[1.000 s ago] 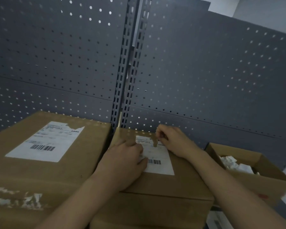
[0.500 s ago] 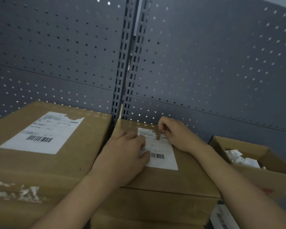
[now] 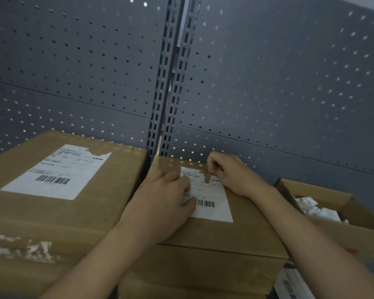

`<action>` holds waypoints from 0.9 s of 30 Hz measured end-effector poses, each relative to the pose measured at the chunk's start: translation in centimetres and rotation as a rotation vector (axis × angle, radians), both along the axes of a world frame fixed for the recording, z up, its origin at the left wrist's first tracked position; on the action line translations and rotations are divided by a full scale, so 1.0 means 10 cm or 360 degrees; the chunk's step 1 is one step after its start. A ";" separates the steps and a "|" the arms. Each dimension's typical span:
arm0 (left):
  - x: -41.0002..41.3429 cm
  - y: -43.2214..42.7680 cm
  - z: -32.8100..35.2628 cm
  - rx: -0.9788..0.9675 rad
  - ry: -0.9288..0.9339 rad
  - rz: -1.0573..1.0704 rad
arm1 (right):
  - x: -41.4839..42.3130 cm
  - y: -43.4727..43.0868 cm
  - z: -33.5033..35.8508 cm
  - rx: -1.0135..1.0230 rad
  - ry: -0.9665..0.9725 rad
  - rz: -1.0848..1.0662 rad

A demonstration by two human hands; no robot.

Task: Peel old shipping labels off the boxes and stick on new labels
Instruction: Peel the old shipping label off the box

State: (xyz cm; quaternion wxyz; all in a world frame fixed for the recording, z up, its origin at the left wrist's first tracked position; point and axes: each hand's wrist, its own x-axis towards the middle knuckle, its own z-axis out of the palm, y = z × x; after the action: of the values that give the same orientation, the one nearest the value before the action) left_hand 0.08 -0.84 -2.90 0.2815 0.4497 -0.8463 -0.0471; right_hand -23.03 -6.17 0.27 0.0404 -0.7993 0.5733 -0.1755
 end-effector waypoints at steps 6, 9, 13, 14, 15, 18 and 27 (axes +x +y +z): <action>-0.01 -0.01 -0.01 0.0000 -0.0024 0.0011 | 0.03 -0.04 0.00 0.0078 0.0169 0.0021; 0.00 -0.01 -0.01 0.0012 -0.0051 0.0018 | -0.01 -0.04 -0.04 0.0066 0.0009 0.0018; 0.00 0.00 0.00 0.0016 -0.0044 0.0027 | -0.06 0.02 -0.05 0.0046 -0.0237 0.0028; -0.01 0.00 0.00 0.0020 -0.0042 0.0030 | -0.06 0.02 -0.04 0.0050 -0.0250 0.0046; 0.00 -0.01 -0.01 0.0022 -0.0042 0.0031 | -0.05 0.01 -0.04 0.0052 -0.0248 0.0060; -0.01 -0.02 -0.02 0.0023 -0.0039 0.0032 | -0.04 -0.02 -0.01 0.0051 -0.0185 0.0053; 0.00 -0.01 -0.01 0.0059 -0.0068 0.0035 | 0.08 -0.04 0.05 0.0090 0.0301 0.0027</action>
State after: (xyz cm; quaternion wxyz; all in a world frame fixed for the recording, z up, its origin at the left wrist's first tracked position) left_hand 0.03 -0.90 -3.03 0.2553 0.4652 -0.8461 -0.0500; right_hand -22.21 -6.62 0.77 0.0101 -0.8157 0.5725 -0.0826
